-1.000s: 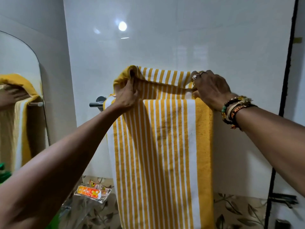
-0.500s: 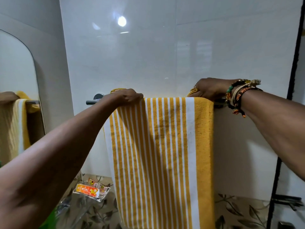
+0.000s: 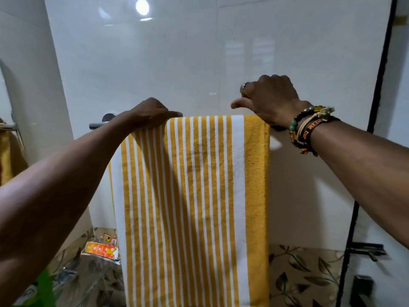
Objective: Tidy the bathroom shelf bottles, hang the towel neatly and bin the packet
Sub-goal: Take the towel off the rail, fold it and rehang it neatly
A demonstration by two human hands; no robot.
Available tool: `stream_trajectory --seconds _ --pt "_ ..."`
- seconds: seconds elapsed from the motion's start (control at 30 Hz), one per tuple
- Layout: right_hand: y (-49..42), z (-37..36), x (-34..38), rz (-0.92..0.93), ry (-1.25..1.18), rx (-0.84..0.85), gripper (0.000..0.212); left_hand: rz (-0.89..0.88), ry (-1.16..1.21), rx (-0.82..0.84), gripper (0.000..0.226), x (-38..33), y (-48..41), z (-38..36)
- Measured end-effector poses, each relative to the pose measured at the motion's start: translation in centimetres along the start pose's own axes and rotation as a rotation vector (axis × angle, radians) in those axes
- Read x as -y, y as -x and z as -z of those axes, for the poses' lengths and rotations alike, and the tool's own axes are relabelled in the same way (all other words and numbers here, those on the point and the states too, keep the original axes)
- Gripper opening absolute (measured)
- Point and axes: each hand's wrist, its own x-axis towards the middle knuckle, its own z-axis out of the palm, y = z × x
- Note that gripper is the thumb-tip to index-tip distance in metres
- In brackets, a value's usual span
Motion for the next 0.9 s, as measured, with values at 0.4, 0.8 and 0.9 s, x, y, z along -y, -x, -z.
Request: stream_trajectory --seconds 0.4,0.8,0.9 --pt "4.1 -1.6 6.1 0.076 -0.018 -0.027 0.082 -0.230 -0.088 -0.845 0.056 2.1 1.9 -3.2" --pt "1.4 -1.8 5.6 -0.116 -0.070 0.155 0.086 -0.173 -0.353 -0.424 0.096 3.3 1.8 -2.1" --pt "0.9 -1.7 5.8 -0.189 -0.080 0.231 0.083 -0.094 -0.358 -0.238 0.100 2.6 1.1 -1.0"
